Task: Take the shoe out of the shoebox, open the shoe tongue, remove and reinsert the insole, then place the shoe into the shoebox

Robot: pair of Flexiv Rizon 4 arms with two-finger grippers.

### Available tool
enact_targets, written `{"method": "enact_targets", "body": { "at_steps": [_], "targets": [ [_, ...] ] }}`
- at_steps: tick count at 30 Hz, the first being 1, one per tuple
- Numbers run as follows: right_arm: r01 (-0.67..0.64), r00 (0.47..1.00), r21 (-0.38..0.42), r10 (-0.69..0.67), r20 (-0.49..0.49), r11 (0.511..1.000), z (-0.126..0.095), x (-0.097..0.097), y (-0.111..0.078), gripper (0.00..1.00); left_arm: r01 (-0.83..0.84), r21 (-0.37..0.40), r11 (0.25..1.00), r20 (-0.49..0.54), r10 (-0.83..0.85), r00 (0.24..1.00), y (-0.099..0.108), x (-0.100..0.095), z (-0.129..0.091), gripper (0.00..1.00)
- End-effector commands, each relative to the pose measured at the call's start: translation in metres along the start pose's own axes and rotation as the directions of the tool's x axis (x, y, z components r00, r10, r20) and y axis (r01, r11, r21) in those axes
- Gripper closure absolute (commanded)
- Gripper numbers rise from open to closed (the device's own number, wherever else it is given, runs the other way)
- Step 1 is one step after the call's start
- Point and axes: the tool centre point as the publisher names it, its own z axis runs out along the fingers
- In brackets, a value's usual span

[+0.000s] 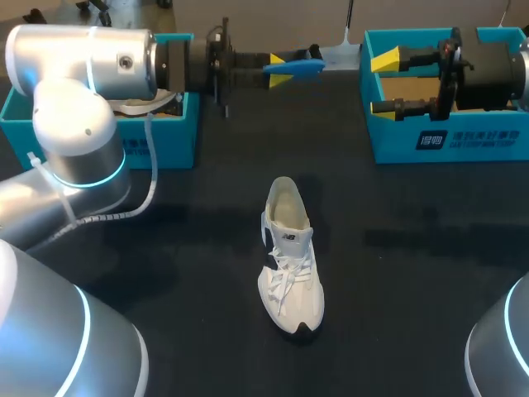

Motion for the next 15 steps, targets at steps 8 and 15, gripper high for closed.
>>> {"method": "enact_targets", "body": {
  "at_steps": [8, 15],
  "targets": [
    [0.000, 1.000, -0.001, 0.000, 0.001, 1.000, 0.0020, -0.0005, 0.0003, 0.00, -0.310, -0.001, 0.951, -0.022, 0.310, 0.950, -0.0084, 0.0022, -0.0038, 1.00],
    [0.000, 1.000, -0.001, 0.000, 0.001, 1.000, 0.0020, -0.0005, 0.0003, 0.00, -0.501, -0.060, 0.863, -0.050, 0.499, 0.865, -0.0032, 0.0049, -0.0068, 1.00]
  ]
}}
